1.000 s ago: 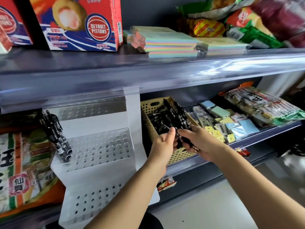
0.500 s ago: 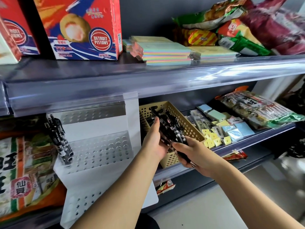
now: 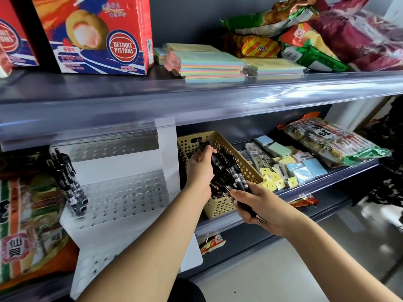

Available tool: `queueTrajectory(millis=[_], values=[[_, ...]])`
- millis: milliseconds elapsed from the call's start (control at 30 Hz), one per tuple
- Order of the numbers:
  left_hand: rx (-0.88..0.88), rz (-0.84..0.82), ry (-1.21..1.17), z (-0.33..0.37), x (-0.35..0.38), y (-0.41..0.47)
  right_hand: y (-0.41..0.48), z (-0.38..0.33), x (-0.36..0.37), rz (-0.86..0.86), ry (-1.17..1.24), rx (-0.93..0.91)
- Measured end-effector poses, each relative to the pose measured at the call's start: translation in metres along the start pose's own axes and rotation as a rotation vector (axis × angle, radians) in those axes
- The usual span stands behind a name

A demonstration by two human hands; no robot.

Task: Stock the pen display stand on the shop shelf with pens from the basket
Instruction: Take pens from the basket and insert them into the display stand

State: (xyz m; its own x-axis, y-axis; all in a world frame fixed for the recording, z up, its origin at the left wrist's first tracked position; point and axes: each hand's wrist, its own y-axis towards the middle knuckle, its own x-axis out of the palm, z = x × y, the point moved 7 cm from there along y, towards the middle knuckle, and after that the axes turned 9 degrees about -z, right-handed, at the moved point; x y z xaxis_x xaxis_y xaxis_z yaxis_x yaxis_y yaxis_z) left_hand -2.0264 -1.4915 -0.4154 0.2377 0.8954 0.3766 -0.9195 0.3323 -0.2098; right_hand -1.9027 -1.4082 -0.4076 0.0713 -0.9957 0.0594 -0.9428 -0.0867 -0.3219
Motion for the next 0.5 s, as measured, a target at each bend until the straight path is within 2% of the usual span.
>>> queueTrajectory(millis=[167,300,367,500], values=[[0.028,0.008,-0.086,0.009,0.006,0.001,-0.022,0.006,-0.013,0.016,0.012,0.008],[-0.057,0.086,-0.442,0.0,0.007,-0.009,-0.043,0.014,-0.03,0.068,0.023,0.036],[-0.115,0.117,-0.543,-0.009,0.008,-0.015,-0.052,0.018,-0.041,0.11,0.041,0.042],[-0.226,0.035,-0.449,-0.032,0.013,-0.028,-0.059,0.015,-0.051,0.169,0.102,0.006]])
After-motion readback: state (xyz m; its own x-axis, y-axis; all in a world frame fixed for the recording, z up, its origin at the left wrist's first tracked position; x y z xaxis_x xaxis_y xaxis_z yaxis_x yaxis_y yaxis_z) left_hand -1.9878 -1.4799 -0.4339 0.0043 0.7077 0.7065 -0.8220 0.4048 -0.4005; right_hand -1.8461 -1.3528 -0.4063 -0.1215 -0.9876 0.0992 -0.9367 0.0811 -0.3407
